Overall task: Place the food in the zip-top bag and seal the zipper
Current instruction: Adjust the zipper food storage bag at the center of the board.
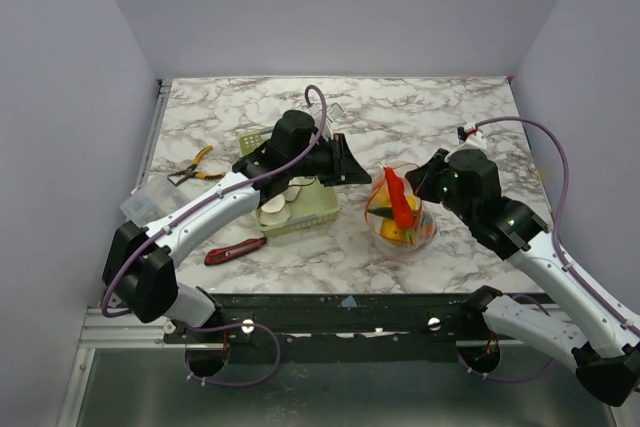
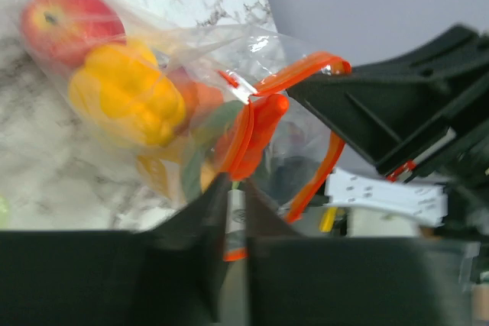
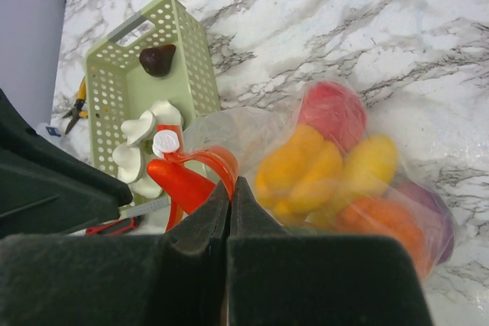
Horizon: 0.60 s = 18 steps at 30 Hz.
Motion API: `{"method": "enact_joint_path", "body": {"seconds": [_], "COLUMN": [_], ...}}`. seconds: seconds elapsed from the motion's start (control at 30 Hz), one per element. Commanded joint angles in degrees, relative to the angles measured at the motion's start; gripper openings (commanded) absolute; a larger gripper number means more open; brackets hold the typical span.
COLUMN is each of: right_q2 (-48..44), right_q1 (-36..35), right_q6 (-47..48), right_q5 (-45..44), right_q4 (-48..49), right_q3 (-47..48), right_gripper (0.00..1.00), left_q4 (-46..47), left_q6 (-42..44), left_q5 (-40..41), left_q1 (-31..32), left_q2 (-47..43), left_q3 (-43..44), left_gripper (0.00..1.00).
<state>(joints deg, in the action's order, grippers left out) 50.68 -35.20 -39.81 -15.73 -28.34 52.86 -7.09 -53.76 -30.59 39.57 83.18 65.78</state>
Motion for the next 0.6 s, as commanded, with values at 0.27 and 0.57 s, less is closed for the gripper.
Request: {"method": "enact_joint_path", "body": {"seconds": [0.27,0.57], "right_q2": [-0.92,-1.61], "right_q1": [-0.08,-0.09], "right_q6": [-1.5,-1.84], "right_q5": [1.85,1.85], "right_q4": [4.1,3.89], "right_q3": [0.02,-0.06], "right_gripper": [0.01,0.0], "left_q4": [-3.68,-8.04], "left_q6": [17.37,18.69], "left_q5": [7.2,8.29], "left_q1": [4.96,6.19], "left_q2": [2.77,6.92], "left_q3": [3.21,7.59], "left_gripper": [0.53,0.18]}}
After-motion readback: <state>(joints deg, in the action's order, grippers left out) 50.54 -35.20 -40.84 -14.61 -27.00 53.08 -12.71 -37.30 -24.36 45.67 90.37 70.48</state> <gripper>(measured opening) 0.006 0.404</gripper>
